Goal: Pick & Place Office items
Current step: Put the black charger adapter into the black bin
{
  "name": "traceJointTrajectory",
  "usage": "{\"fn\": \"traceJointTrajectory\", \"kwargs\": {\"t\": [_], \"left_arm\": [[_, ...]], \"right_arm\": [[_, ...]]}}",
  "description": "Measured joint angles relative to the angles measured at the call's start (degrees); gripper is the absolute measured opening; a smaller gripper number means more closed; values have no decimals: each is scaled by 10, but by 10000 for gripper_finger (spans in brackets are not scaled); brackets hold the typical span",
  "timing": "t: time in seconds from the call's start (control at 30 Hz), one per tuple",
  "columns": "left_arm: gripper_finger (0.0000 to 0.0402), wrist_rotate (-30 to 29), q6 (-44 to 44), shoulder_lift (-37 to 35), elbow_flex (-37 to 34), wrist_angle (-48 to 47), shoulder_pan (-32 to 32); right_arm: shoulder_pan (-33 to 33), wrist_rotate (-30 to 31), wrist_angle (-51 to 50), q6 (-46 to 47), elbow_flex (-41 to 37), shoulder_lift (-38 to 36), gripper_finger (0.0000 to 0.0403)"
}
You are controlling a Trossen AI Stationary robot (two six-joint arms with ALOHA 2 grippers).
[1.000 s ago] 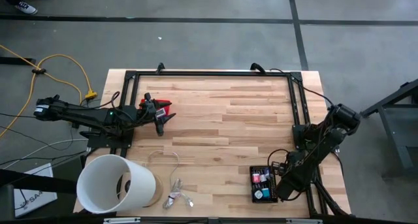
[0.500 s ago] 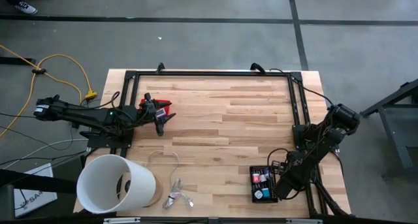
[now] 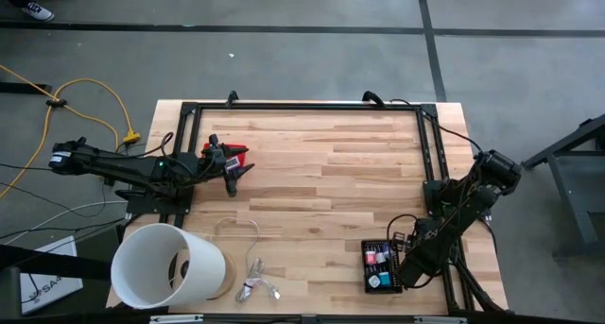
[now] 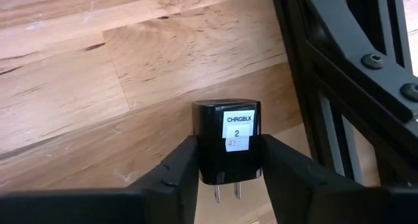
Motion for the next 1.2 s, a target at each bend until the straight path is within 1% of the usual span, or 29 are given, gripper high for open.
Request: {"fn": "traceJointTrajectory", "kwargs": {"t": [0.1, 0.3, 0.5, 0.73, 1.03, 1.2], "left_arm": [[227, 0, 0, 0, 0, 0, 0], [227, 0, 0, 0, 0, 0, 0], [227, 0, 0, 0, 0, 0, 0], [227, 0, 0, 0, 0, 0, 0], [227, 0, 0, 0, 0, 0, 0], [227, 0, 0, 0, 0, 0, 0]], "right_arm": [[0, 0, -1, -2, 0, 0, 125], [0, 1, -6, -6, 0, 0, 135], [-4, 16, -13, -13, 0, -18, 125], [-18, 95, -30, -40, 0, -81, 126], [-21, 184, -70, -78, 0, -195, 126], [-21, 241, -67, -108, 0, -248, 127]]}}
